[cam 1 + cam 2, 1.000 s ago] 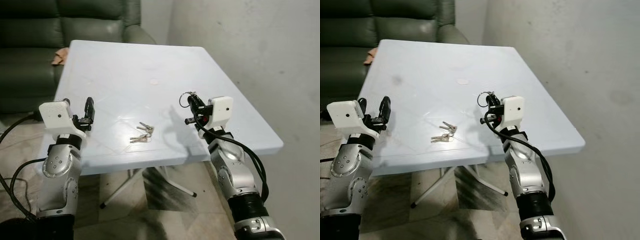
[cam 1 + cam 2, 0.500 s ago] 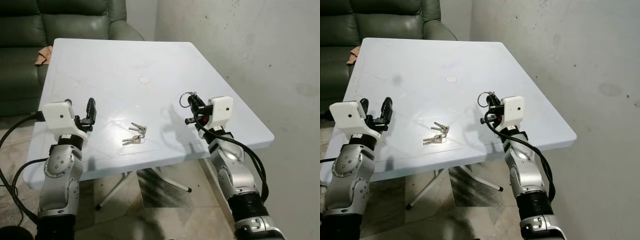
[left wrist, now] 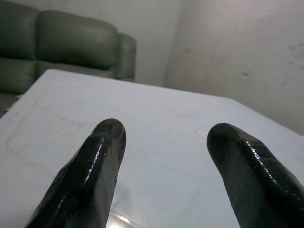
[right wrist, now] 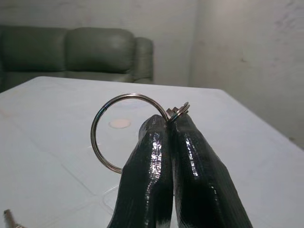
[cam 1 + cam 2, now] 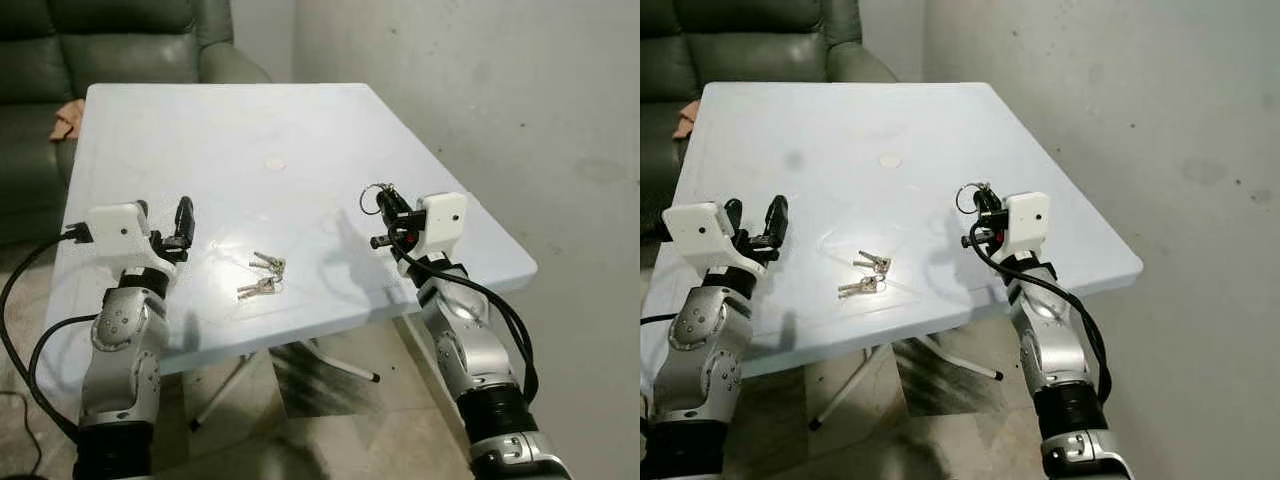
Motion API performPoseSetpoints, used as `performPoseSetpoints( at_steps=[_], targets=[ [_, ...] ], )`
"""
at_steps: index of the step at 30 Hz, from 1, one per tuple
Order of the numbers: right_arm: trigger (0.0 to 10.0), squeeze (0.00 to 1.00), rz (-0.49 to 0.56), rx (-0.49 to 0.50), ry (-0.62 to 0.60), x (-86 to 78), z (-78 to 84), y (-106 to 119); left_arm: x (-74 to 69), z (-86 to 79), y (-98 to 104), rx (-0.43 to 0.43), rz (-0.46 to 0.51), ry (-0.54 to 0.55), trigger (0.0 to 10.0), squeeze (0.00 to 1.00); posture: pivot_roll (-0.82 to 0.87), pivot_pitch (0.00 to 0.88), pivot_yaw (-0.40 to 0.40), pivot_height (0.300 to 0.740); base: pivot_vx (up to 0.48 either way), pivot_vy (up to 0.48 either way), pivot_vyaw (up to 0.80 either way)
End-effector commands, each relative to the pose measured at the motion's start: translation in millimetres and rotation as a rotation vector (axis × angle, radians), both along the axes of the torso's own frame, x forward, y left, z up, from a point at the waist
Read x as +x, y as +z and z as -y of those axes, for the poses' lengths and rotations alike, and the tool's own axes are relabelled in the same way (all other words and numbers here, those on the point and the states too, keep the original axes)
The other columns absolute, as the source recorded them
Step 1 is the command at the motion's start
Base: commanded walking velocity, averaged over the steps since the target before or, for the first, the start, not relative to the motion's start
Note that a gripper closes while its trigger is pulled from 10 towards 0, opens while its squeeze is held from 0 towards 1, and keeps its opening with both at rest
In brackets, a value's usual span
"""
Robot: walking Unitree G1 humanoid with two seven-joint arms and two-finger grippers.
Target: Hang keys on a hook
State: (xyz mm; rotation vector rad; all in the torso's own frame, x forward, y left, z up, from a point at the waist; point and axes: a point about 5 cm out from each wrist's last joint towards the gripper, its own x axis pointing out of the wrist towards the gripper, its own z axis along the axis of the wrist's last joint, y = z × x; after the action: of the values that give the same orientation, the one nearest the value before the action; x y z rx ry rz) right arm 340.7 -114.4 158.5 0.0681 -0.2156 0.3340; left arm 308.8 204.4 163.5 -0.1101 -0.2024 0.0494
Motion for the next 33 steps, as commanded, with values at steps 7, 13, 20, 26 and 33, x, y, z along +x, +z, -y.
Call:
performPoseSetpoints(
  at_steps=[7, 13, 20, 26, 33],
  targets=[
    [10.0, 0.00, 0.006, -0.001, 0.008, -0.3, -1.5, 1.1, 0.0, -1.5, 4.5, 0.013, 0.015, 0.010, 10.0, 0.00, -0.03, 0.000, -0.088, 0.724, 0.000, 0.000, -0.74],
    [10.0, 0.00, 0.004, 0.000, 0.008, -0.6, -2.6, 0.8, -0.9, -3.7, 5.8, 0.027, 0.016, 0.017, 10.0, 0.00, -0.03, 0.000, -0.087, 0.724, 0.000, 0.000, -0.75],
    [10.0, 0.00, 0.001, 0.004, 0.005, -0.7, -2.5, 0.4, -1.8, -4.6, 5.8, 0.030, 0.017, 0.020, 10.0, 0.00, -0.02, 0.000, -0.086, 0.724, 0.000, 0.000, -0.75],
    [10.0, 0.00, -0.006, 0.007, -0.009, 0.9, -0.7, -0.8, -4.9, -6.3, 6.0, 0.056, 0.027, 0.030, 10.0, 0.00, -0.02, 0.000, -0.084, 0.724, 0.000, 0.000, -0.74],
    [10.0, 0.00, -0.008, 0.011, -0.017, 1.0, -0.4, -0.8, -5.9, -8.0, 5.9, 0.059, 0.023, 0.033, 10.0, 0.00, -0.02, 0.000, -0.078, 0.724, 0.000, 0.000, -0.74]
  ],
)
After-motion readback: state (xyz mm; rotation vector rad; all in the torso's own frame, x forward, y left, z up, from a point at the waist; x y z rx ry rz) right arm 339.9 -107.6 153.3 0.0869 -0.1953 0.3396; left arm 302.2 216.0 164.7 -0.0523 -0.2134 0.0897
